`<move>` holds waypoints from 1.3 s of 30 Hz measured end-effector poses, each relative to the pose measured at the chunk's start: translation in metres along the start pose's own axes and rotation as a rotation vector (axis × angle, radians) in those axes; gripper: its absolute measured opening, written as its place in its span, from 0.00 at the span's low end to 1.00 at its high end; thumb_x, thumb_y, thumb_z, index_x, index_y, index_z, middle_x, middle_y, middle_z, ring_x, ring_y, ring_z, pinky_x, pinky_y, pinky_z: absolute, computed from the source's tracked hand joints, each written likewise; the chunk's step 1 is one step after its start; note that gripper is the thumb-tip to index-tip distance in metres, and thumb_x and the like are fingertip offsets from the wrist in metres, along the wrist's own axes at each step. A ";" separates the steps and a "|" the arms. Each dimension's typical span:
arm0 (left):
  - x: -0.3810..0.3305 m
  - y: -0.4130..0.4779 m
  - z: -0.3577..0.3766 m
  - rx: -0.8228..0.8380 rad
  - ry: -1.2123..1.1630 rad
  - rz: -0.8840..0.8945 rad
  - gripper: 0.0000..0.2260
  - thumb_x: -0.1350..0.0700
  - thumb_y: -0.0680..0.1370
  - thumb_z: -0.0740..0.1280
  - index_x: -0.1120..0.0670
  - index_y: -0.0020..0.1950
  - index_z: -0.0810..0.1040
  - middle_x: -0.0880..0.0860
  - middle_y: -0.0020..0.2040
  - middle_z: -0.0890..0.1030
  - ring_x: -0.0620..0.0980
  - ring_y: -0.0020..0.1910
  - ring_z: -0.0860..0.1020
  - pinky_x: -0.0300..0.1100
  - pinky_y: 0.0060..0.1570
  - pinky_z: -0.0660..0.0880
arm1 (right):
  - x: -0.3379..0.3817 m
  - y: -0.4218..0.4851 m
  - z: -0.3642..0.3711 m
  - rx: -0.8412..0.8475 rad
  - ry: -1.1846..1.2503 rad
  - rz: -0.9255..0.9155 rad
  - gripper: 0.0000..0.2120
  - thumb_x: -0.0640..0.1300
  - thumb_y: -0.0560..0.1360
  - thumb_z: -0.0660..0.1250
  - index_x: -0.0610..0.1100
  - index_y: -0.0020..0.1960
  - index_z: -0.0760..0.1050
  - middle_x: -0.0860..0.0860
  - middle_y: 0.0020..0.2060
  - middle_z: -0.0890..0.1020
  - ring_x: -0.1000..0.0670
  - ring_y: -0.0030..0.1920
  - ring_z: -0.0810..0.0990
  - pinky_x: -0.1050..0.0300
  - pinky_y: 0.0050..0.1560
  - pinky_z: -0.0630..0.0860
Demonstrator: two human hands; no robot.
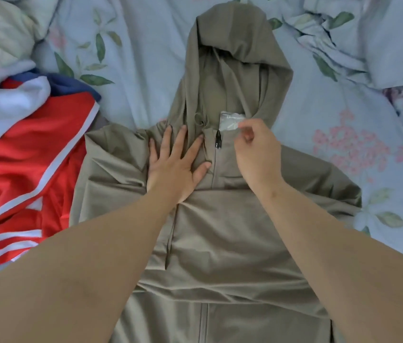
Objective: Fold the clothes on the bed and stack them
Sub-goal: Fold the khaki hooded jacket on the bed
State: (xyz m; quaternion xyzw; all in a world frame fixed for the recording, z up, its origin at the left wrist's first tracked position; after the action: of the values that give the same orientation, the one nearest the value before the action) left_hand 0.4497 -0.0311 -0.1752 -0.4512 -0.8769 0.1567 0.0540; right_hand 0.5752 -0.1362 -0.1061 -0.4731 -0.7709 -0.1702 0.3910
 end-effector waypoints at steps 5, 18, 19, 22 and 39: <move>0.000 0.001 0.003 -0.242 -0.076 0.027 0.28 0.37 0.76 0.49 0.45 0.73 0.64 0.54 0.75 0.63 0.59 0.74 0.56 0.63 0.70 0.53 | -0.001 0.070 0.018 -0.055 0.299 0.180 0.08 0.38 0.75 0.59 0.47 0.50 0.75 0.56 0.39 0.76 0.50 0.48 0.78 0.58 0.57 0.74; 0.001 0.000 -0.004 -0.473 -0.051 0.066 0.24 0.41 0.74 0.55 0.45 0.69 0.64 0.56 0.71 0.70 0.59 0.71 0.61 0.61 0.68 0.54 | -0.011 0.141 0.046 -0.069 1.343 0.826 0.11 0.48 0.80 0.61 0.41 0.44 0.70 0.49 0.42 0.76 0.49 0.43 0.74 0.56 0.46 0.72; 0.001 0.000 -0.003 -0.466 -0.049 0.068 0.23 0.41 0.75 0.55 0.45 0.69 0.64 0.56 0.71 0.70 0.59 0.71 0.61 0.61 0.68 0.55 | -0.007 0.136 0.044 -0.070 1.402 0.795 0.11 0.46 0.80 0.59 0.40 0.44 0.71 0.48 0.42 0.76 0.48 0.45 0.74 0.55 0.49 0.71; 0.002 0.001 -0.001 -0.402 -0.062 0.052 0.24 0.41 0.76 0.53 0.46 0.71 0.66 0.55 0.71 0.69 0.59 0.72 0.63 0.63 0.68 0.57 | 0.007 0.105 0.035 -0.018 1.512 0.700 0.12 0.42 0.81 0.54 0.40 0.42 0.70 0.45 0.43 0.78 0.45 0.49 0.75 0.52 0.54 0.70; -0.028 -0.078 -0.031 0.324 -2.103 -0.770 0.19 0.45 0.76 0.67 0.54 0.62 0.75 0.53 0.51 0.80 0.50 0.44 0.79 0.43 0.37 0.78 | -0.028 -0.140 0.001 0.202 1.118 0.944 0.15 0.54 0.78 0.61 0.50 0.62 0.72 0.54 0.51 0.82 0.55 0.46 0.79 0.59 0.42 0.71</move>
State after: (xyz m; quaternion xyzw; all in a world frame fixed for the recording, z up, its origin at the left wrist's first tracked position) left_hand 0.4132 -0.0893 -0.1194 0.2170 -0.5372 0.5432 -0.6077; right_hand 0.4607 -0.2220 -0.1133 -0.5589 -0.1829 -0.1278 0.7987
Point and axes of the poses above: each hand's wrist, its own y-axis towards the middle knuckle, its own z-axis out of the palm, x = y × z, the point moved 9 cm from there along y, towards the middle knuckle
